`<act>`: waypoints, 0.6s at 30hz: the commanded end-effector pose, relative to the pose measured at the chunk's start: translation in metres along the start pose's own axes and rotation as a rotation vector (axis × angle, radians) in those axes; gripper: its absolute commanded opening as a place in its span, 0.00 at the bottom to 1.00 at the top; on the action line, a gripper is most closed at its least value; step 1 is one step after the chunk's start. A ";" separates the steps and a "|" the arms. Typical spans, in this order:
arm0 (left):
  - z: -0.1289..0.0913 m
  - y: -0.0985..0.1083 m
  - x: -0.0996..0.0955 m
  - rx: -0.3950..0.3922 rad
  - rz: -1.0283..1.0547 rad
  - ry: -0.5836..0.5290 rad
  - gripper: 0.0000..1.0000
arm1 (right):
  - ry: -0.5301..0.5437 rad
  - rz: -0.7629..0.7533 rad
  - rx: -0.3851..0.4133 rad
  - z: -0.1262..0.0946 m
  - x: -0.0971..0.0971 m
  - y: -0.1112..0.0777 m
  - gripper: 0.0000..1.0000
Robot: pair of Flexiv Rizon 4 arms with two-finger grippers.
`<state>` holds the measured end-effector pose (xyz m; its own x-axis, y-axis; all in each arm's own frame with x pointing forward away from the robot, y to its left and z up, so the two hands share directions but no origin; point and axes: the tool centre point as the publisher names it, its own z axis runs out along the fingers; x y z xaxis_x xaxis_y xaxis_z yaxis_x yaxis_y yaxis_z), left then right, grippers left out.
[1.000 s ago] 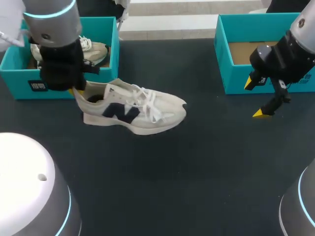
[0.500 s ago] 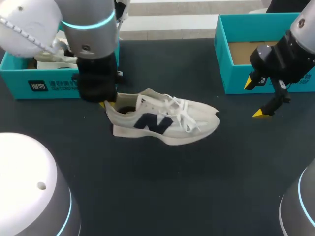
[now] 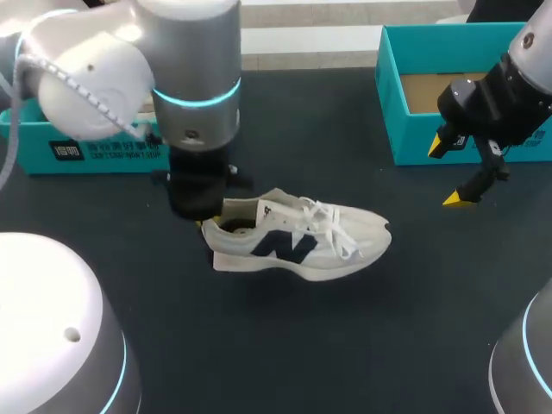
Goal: Take the shoe out of the shoebox, open the shoe tongue, remove and reinsert the insole, then place the shoe into the shoebox
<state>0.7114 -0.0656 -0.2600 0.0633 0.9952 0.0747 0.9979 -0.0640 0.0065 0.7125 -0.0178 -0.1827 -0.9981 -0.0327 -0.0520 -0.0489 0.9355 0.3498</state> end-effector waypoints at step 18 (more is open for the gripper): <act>0.082 -0.006 -0.015 -0.007 -0.043 0.060 0.00 | 0.002 0.000 0.002 0.001 -0.001 0.000 1.00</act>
<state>0.7040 -0.0679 -0.3314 0.0218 0.9917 0.1270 0.9996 -0.0240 0.0155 0.7125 -0.0178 -0.1827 -0.9981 -0.0327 -0.0520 -0.0489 0.9355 0.3498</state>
